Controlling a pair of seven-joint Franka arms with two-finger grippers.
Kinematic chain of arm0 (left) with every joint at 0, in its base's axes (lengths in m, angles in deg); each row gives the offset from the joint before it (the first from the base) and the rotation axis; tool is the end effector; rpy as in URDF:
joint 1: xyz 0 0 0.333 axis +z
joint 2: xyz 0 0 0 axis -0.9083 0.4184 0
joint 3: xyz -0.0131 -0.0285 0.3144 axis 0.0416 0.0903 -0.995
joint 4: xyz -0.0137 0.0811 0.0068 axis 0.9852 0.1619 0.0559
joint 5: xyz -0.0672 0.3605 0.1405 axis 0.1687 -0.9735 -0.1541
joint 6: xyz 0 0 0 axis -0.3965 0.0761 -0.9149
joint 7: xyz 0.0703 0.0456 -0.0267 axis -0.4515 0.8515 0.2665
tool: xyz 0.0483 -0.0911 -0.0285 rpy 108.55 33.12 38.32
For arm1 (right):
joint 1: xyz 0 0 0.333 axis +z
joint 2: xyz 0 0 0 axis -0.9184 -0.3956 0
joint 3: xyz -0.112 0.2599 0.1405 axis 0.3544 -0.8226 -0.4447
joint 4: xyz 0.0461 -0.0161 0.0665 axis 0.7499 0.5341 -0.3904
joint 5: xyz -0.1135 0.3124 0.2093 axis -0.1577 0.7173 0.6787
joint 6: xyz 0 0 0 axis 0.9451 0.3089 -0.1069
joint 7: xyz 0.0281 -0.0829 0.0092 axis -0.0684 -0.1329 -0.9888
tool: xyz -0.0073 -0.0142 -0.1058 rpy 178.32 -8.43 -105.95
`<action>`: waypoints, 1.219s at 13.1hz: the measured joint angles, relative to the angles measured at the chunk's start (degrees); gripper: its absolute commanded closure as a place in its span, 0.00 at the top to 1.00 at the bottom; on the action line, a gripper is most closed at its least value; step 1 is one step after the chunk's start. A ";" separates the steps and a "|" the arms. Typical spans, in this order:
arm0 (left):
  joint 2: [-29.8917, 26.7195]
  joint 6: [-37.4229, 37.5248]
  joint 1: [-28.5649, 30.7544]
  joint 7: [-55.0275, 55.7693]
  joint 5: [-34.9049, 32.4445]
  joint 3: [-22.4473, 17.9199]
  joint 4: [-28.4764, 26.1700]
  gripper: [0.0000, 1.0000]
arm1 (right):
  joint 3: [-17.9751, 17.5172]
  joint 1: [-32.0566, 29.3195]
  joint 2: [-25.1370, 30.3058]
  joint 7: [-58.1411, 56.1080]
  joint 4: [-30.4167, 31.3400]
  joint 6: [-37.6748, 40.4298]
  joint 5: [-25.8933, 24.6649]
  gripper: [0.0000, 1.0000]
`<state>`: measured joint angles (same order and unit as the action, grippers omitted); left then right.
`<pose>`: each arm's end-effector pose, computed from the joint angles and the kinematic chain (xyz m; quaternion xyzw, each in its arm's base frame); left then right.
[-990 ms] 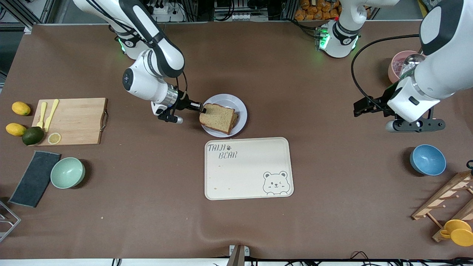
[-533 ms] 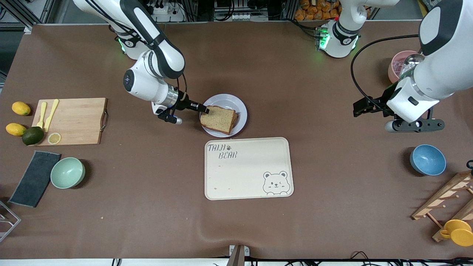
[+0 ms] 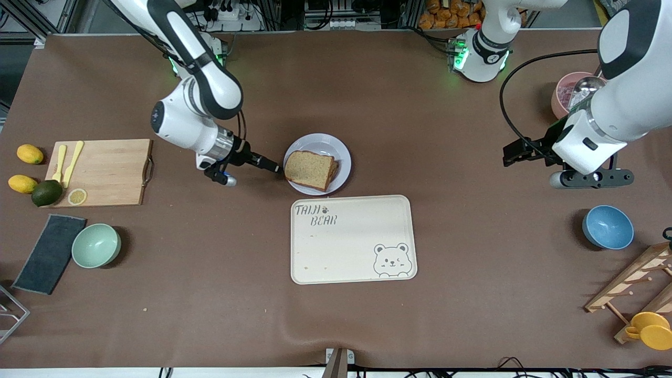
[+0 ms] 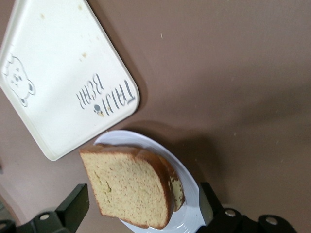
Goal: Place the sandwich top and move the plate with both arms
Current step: 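Release the bread and withdraw the right gripper while the left gripper approaches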
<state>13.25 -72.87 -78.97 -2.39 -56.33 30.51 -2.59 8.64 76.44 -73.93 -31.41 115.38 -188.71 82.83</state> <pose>0.5816 -0.1203 0.5653 0.9963 0.0376 -0.0499 0.0584 0.4668 0.2220 0.2622 -0.9271 0.2238 0.0587 0.2947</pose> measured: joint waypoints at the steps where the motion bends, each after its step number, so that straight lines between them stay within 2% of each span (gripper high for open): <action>1: -0.35 0.13 0.64 0.47 0.55 -0.03 -0.33 1.00 | 0.06 -1.30 0.37 -1.53 -0.03 0.29 -1.05 1.00; 5: -0.83 -0.68 2.31 0.50 2.79 -0.17 -2.86 1.00 | 0.24 -6.20 0.88 -2.81 -1.72 3.69 -10.71 1.00; 8: -1.27 -10.04 2.21 0.49 8.28 0.05 -11.09 1.00 | 0.34 -10.24 0.94 -2.88 -4.69 9.30 -19.59 1.00; 12: -0.06 -29.65 1.25 0.62 12.57 5.53 -27.19 1.00 | 0.47 -17.49 2.13 -3.29 -11.07 24.07 -33.12 1.00; 14: 2.61 -33.37 0.78 0.42 19.63 7.11 -30.99 1.00 | 0.53 -20.62 3.76 -3.67 -14.83 31.71 -38.75 1.00; 16: 4.77 -34.13 0.72 -4.11 26.00 7.35 -32.36 1.00 | 0.57 -23.27 5.44 -5.47 -18.76 38.42 -43.82 1.00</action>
<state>18.01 -107.00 -78.25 -6.50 -30.34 37.86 -34.95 9.21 53.17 -68.49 -36.88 96.63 -150.29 39.01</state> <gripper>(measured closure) 0.000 0.000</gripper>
